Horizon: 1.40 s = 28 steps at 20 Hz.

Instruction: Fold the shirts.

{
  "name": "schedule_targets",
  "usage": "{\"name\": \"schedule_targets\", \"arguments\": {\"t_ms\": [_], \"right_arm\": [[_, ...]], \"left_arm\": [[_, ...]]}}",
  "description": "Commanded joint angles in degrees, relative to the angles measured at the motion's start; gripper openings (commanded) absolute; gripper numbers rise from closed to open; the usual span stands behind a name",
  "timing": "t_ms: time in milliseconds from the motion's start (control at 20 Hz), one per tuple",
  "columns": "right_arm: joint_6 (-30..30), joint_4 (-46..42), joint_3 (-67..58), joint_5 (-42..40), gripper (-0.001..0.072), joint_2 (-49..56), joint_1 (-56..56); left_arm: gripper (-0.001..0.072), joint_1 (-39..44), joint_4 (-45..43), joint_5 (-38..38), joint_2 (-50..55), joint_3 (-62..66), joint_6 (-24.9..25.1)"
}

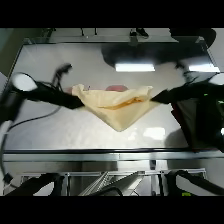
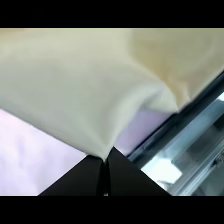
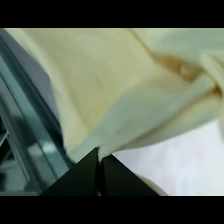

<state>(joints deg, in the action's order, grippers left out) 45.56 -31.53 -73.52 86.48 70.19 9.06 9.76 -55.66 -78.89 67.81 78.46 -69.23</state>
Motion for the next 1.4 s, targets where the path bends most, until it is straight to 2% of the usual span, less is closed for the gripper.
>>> {"name": "schedule_targets", "arguments": {"t_ms": [0, 150, 250, 400, 550, 700, 900, 1000, 1200, 1250, 1300, 1350], "right_arm": [[2.32, 6.88, -13.38, -5.92, 0.0018, -19.39, 2.6], [2.97, 4.09, -28.04, -13.9, 0.0018, -27.89, 7.34], [4.83, 1.22, -37.51, -16.04, 0.0018, -28.7, 10.36], [6.49, 1.38, -44.83, -15.98, 0.0018, -25.94, 12.7], [7.21, 4.68, -44.61, -12.46, 0.0018, -19.19, 12.72], [7.21, 5.68, -39.43, -9.77, 0.0017, -8.9, 8.17], [8.02, -9.25, -30.69, -10.78, 0.0018, 8.48, -3.74], [10.05, -13.46, -29.46, -13.03, 0.0018, 18.95, -6.38], [14.16, -13.33, -29.53, -22.69, 0.0021, 36.26, -7.08], [15.91, -13.22, -29.53, -24.55, 0.0182, 38.75, -7.08], [17.86, -13.31, -29.53, -24.96, 0.0477, 40.33, -6.84], [18.86, -13.38, -29.53, -24.72, 0.0511, 40.89, -6.27]], "left_arm": [[0.0013, -0.44, 0.13, 0.66, -10.12, 24.83, -1.16], [0.0011, -6.38, -0.04, 7.32, -15.67, 45.55, -2.8], [0.001, -13.18, -0.31, 10.93, -19.58, 50.25, -2.8], [0.001, -21.81, 0.48, 12.87, -23.58, 44.06, -2.21], [0.001, -24.39, 8.22, 11.52, -20.59, 31.89, -0.2], [0.001, -21.2, 11.98, 9.2, -8.24, 26.58, 2.12], [0.0011, -15.5, 11.85, 3.74, 14.82, 26.49, 2.8], [0.0011, -13.97, 11.82, 0.15, 27.34, 28.61, 2.73], [0.0011, -14.08, 11.87, -6.1, 48.09, 35.34, 0.72], [0.0011, -14.32, 11.93, -6.64, 51.41, 36.76, 0.07], [0.0011, -14.34, 11.89, -6.73, 54.27, 37.99, -0.48], [0.0012, -14.47, 11.93, -6.58, 55.93, 38.53, -0.48]]}}
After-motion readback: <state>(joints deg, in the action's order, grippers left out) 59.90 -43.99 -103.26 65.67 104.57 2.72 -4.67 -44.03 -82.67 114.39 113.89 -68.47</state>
